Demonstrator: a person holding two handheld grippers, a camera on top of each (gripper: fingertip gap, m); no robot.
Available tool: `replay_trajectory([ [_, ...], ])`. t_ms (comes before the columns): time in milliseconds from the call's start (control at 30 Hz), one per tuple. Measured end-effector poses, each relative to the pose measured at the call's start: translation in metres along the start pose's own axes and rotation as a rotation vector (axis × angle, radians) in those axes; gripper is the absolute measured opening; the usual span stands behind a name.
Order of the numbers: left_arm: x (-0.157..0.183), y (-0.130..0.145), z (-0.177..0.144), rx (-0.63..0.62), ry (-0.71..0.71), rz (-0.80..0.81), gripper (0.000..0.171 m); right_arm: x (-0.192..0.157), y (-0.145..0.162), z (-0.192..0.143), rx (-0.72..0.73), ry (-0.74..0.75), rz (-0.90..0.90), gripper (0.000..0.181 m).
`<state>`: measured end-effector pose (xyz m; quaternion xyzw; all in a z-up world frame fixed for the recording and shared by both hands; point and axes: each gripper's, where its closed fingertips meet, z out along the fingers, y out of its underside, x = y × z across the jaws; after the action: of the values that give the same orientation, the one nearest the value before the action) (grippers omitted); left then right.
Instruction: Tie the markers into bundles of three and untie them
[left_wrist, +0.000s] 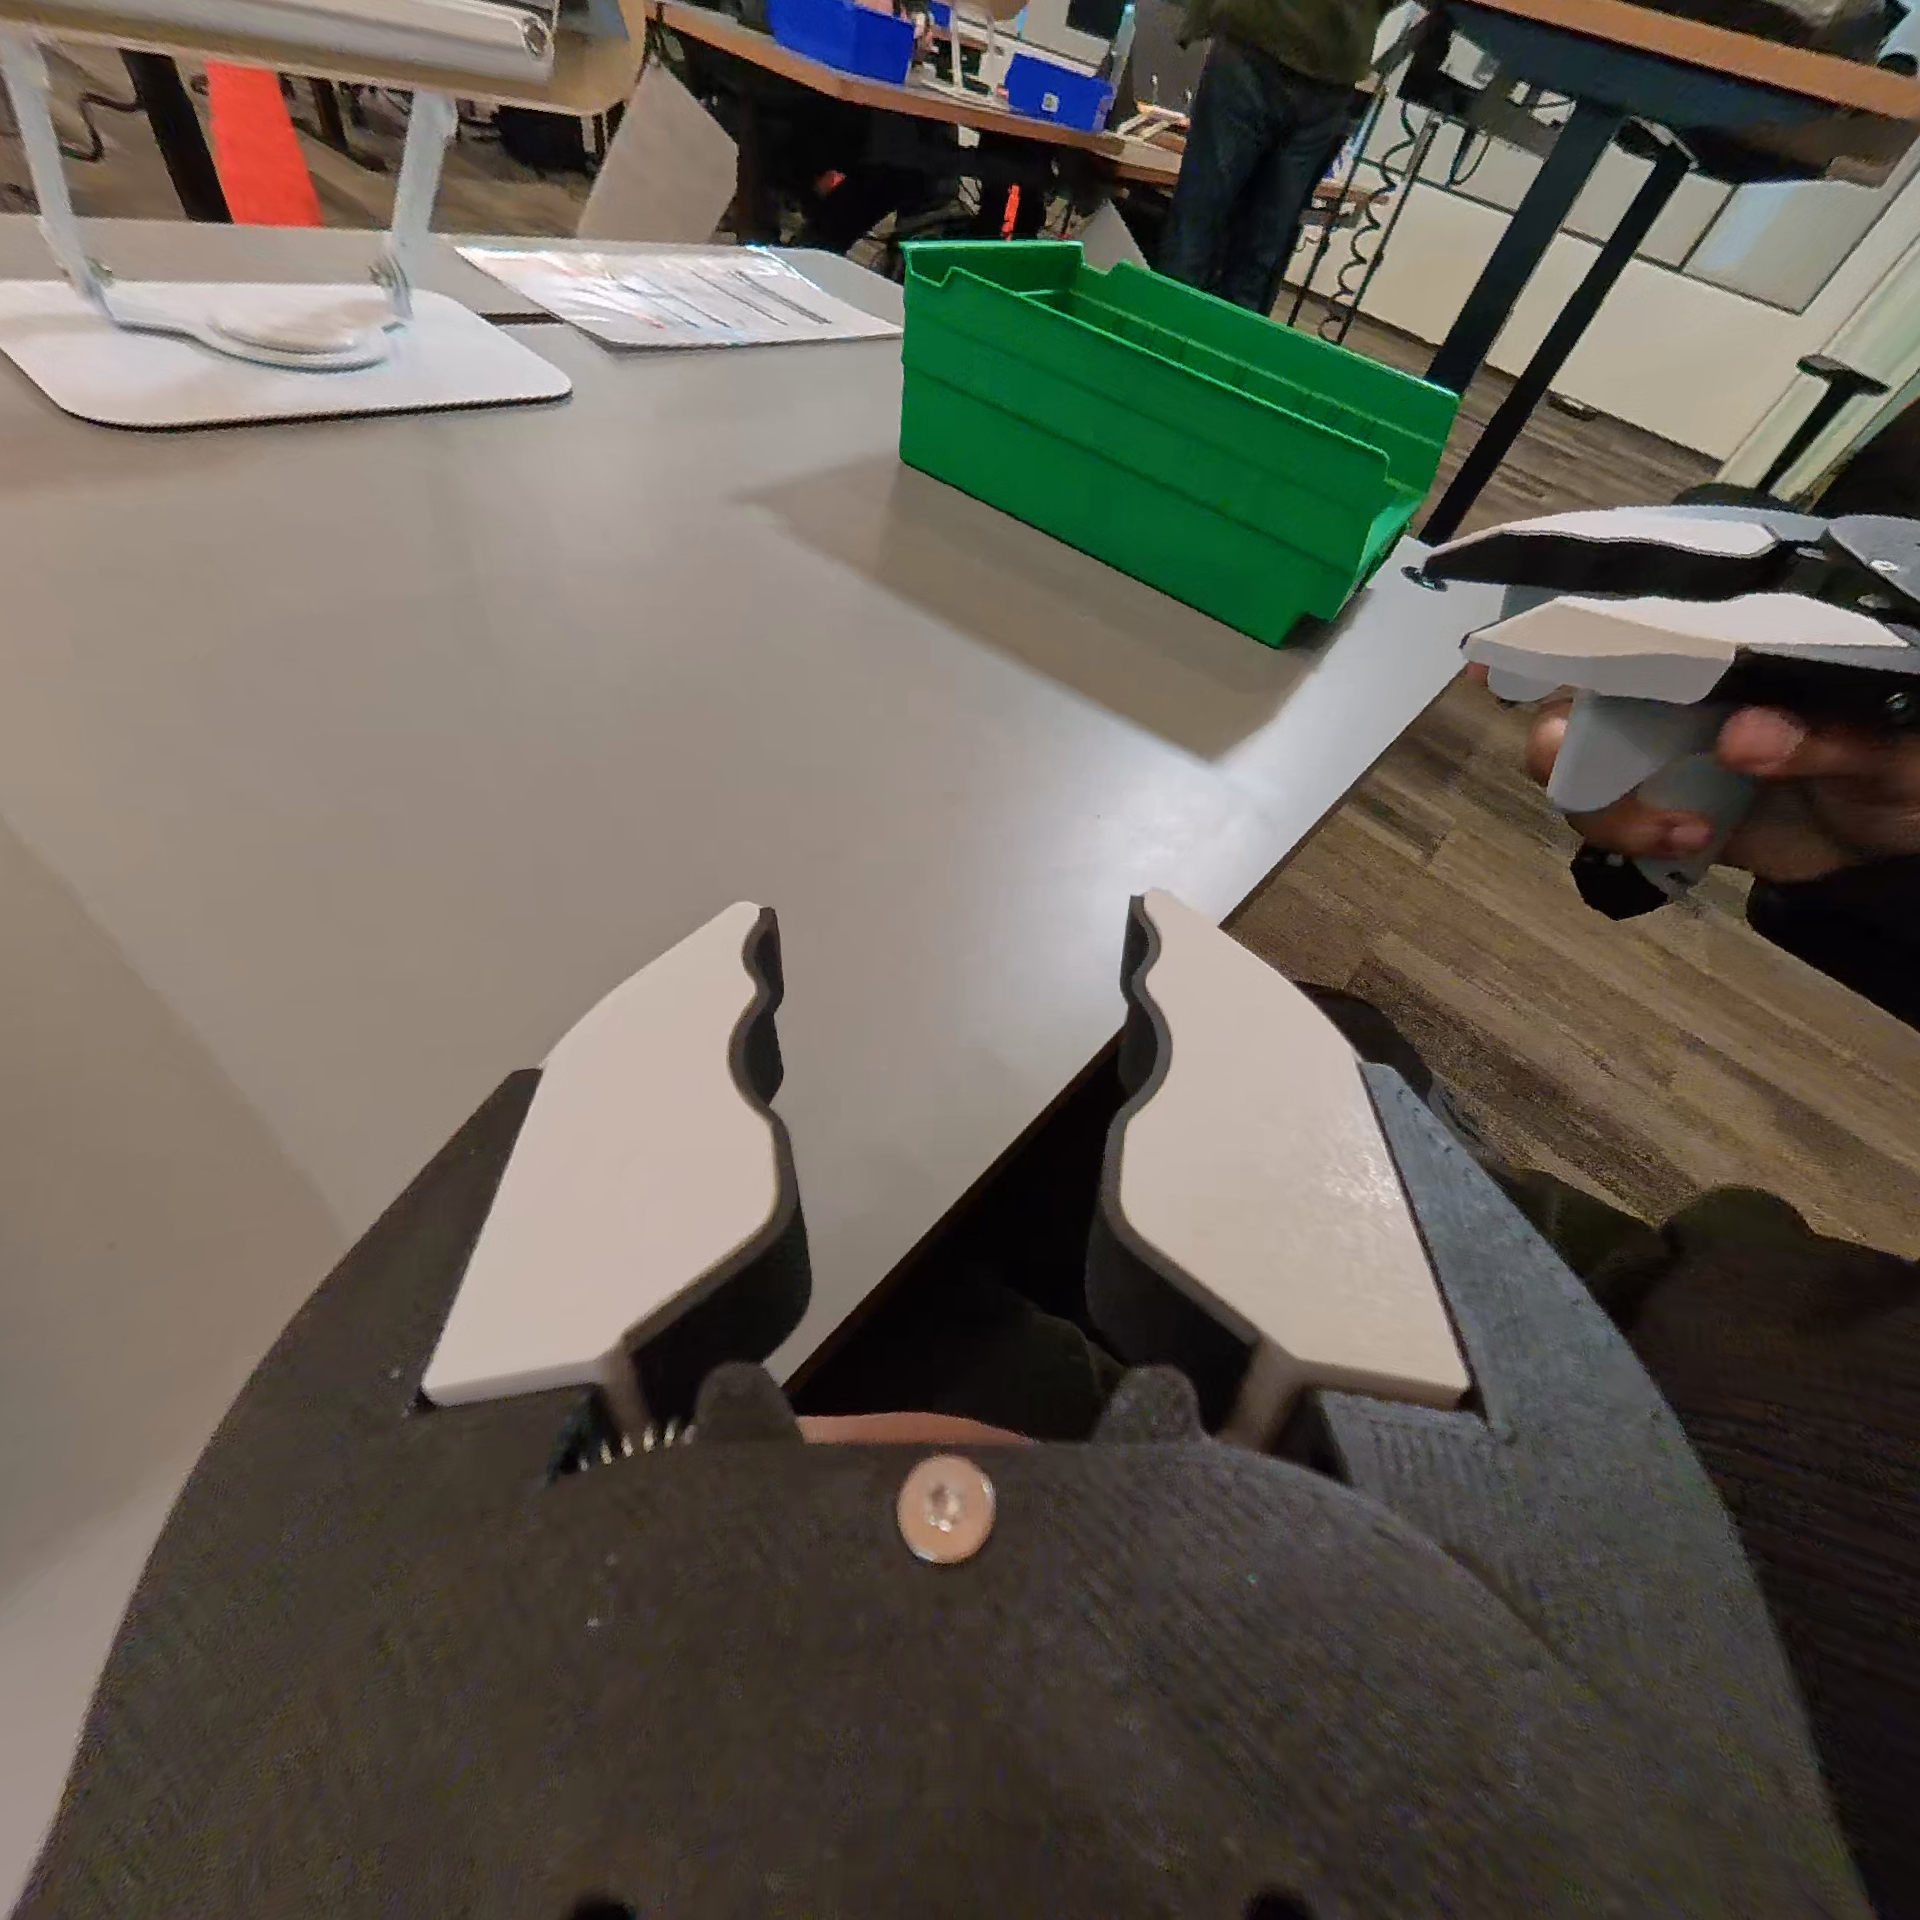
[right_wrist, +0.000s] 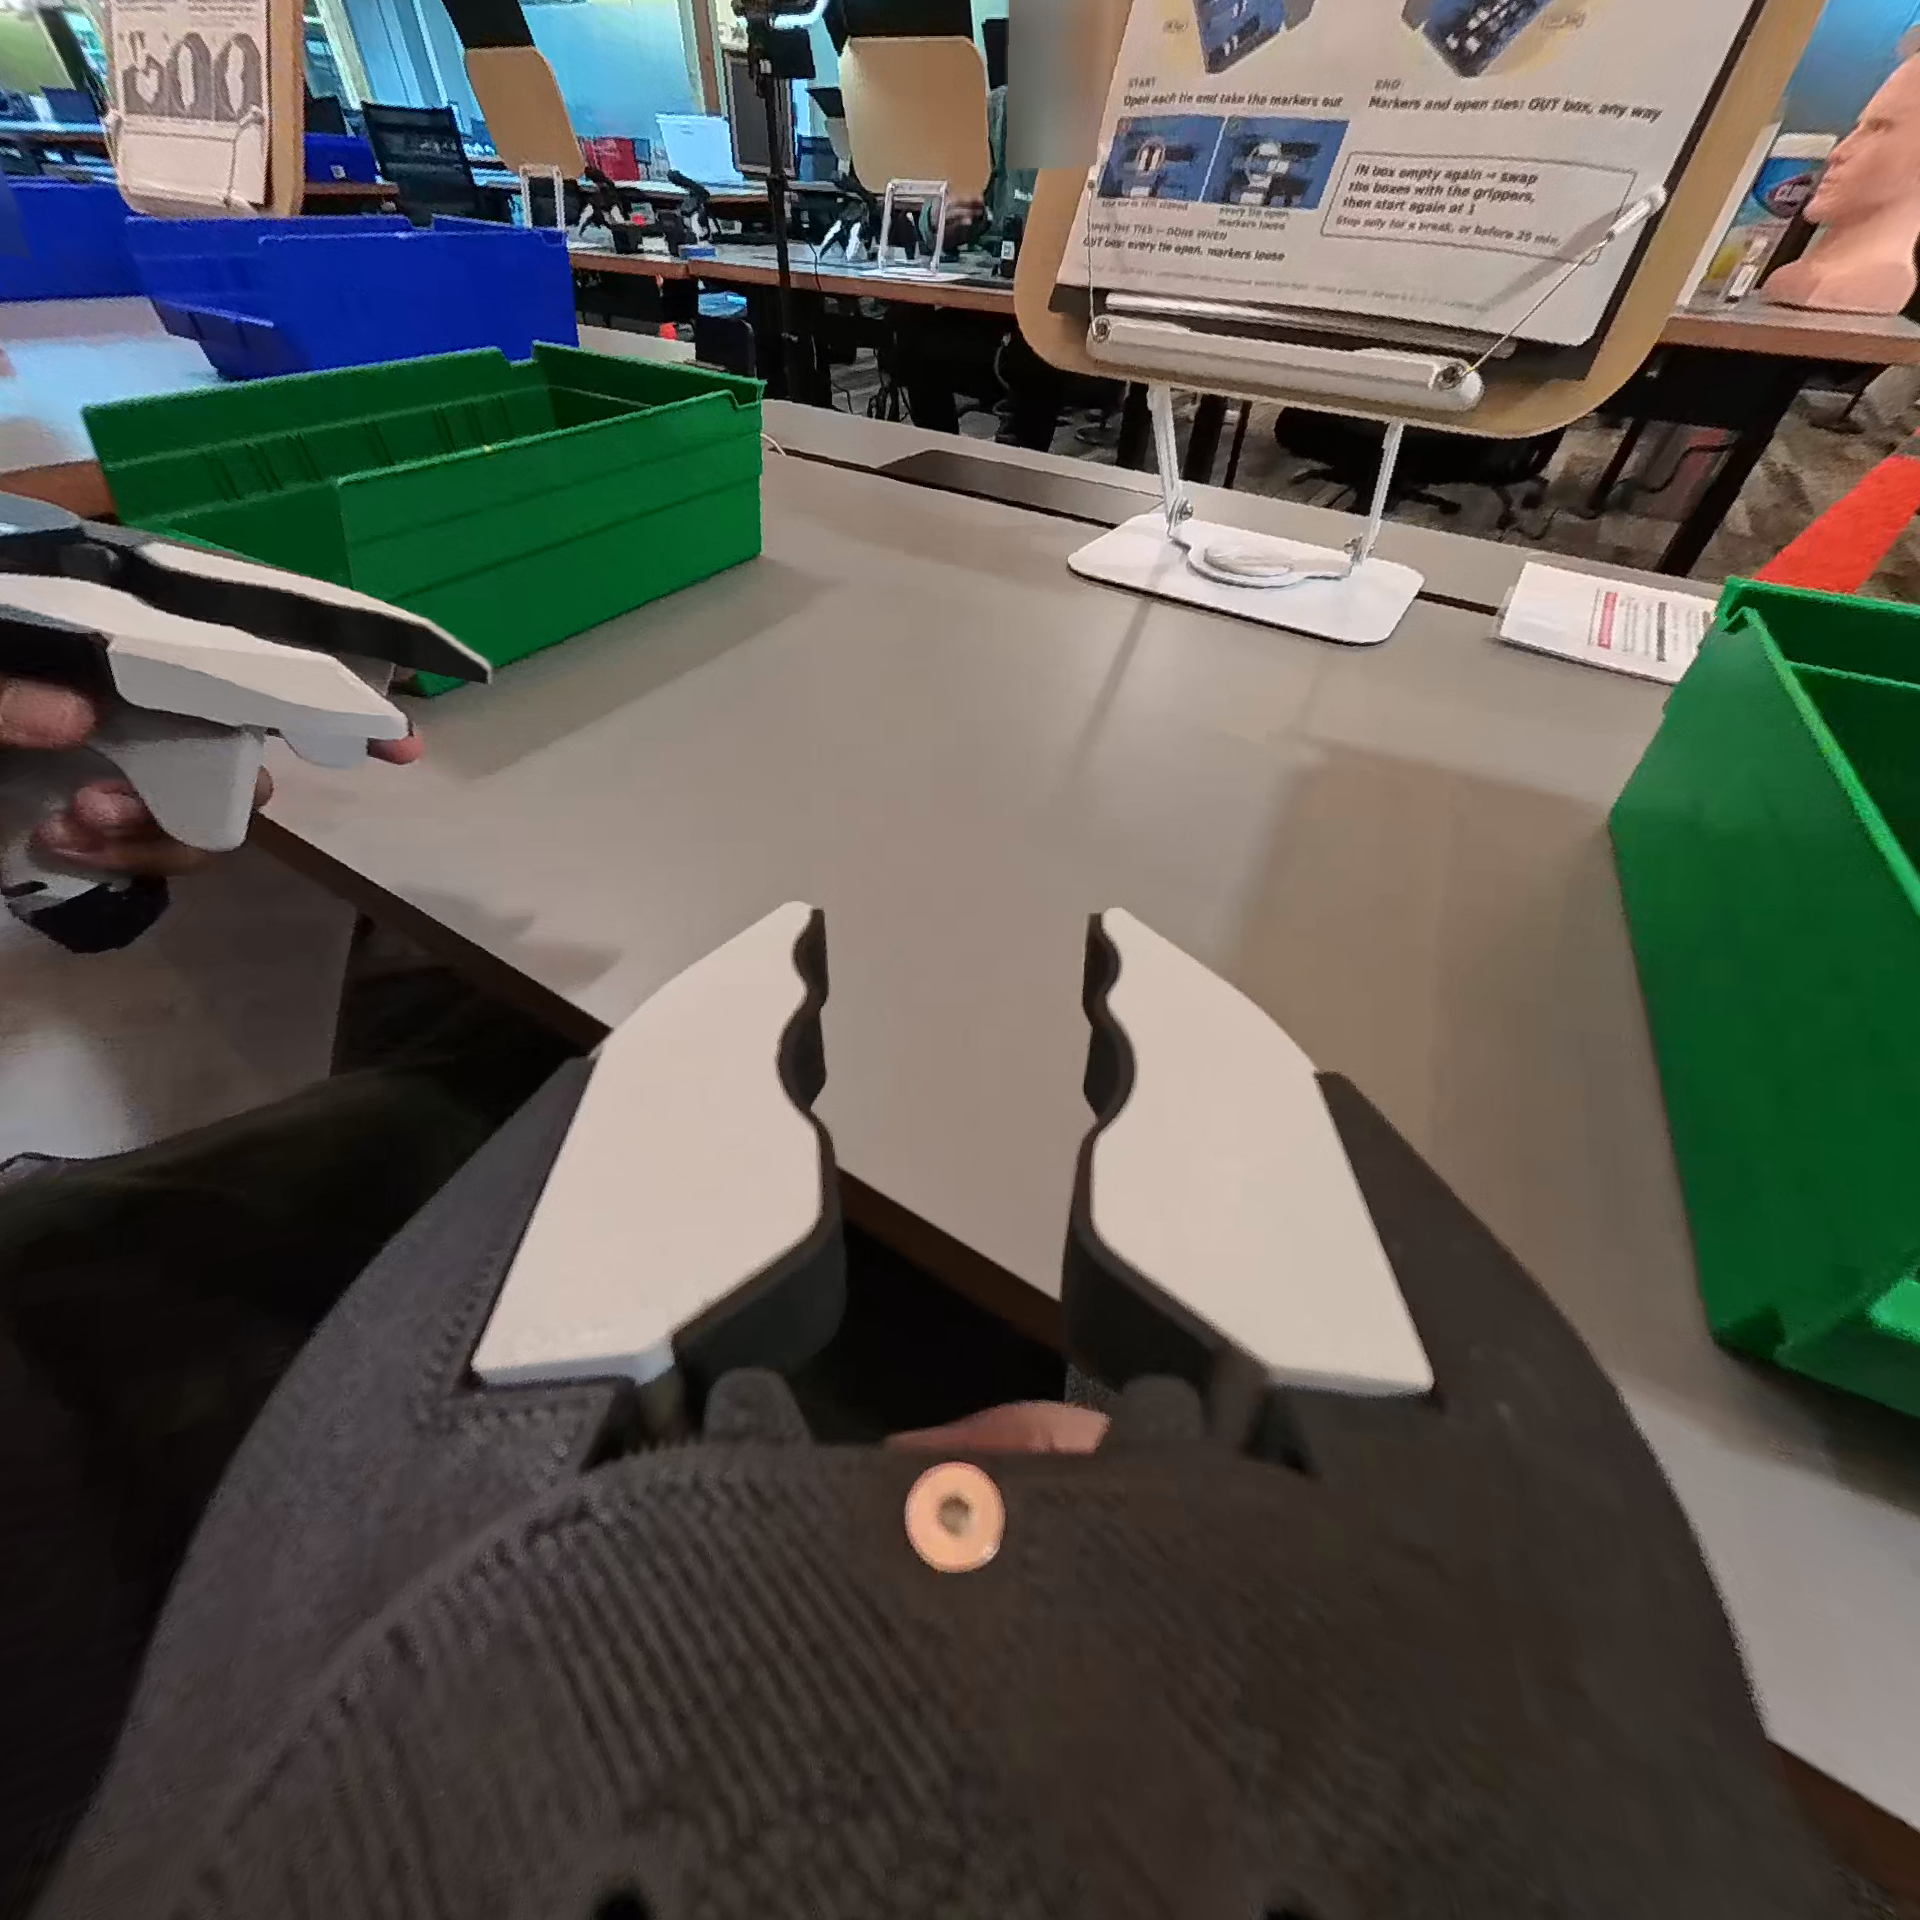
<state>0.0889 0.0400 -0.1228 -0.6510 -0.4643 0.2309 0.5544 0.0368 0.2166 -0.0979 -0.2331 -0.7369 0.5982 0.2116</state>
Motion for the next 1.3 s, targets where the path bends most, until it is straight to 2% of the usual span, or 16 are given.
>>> replay_trajectory([
  [200, -0.010, -0.009, -0.005, 0.055, -0.050, -0.011, 0.061, 0.017, -0.009, -0.004, 0.044, 0.029, 0.077, 0.046],
  [500, -0.009, -0.005, -0.003, 0.033, -0.054, 0.012, 0.060, 0.057, -0.024, -0.021, 0.161, 0.127, 0.135, 0.043],
  [633, -0.007, -0.005, -0.003, 0.038, -0.020, -0.047, 0.060, 0.112, -0.050, -0.059, 0.338, 0.296, 0.202, 0.048],
  [767, -0.007, -0.005, -0.006, 0.047, -0.011, -0.083, 0.060, 0.195, -0.043, -0.113, 0.442, 0.548, 0.280, 0.049],
  [867, -0.006, -0.005, -0.006, 0.047, 0.001, -0.108, 0.060, 0.264, -0.013, -0.134, 0.371, 0.753, 0.254, 0.049],
  [967, -0.006, -0.004, -0.003, 0.040, 0.012, -0.120, 0.060, 0.319, 0.024, -0.134, 0.225, 0.874, 0.277, 0.066],
  [1033, -0.006, -0.002, 0.001, 0.028, 0.018, -0.127, 0.060, 0.342, 0.030, -0.130, 0.206, 0.879, 0.316, 0.070],
  [1100, -0.005, 0.001, 0.003, 0.008, 0.029, -0.143, 0.060, 0.355, 0.030, -0.119, 0.180, 0.824, 0.339, 0.070],
  [1267, -0.004, 0.004, -0.004, 0.007, 0.015, -0.159, 0.060, 0.376, 0.055, -0.089, -0.035, 0.746, 0.333, 0.072],
  [1300, -0.005, 0.006, -0.006, 0.001, 0.006, -0.153, 0.060, 0.377, 0.059, -0.089, -0.052, 0.749, 0.318, 0.067],
])
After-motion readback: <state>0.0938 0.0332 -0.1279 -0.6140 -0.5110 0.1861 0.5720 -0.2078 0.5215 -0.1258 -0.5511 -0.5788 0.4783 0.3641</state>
